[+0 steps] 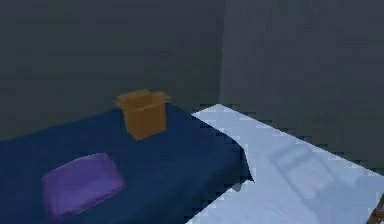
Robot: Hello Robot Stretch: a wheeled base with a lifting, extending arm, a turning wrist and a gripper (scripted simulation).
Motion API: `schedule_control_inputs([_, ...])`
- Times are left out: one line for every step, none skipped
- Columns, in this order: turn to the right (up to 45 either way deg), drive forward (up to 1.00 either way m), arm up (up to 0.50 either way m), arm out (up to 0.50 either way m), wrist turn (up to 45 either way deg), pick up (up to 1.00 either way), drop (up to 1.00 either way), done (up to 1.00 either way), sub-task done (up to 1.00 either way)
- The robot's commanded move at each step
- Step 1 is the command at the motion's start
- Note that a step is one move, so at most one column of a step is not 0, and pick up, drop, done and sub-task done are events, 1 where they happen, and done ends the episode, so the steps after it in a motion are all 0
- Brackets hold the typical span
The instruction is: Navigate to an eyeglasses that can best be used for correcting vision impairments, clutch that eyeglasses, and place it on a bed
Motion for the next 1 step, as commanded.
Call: schedule_control_inputs([-9.0,0.00,0.00,0.00,0.0,0.00,0.00,0.00,0.00])
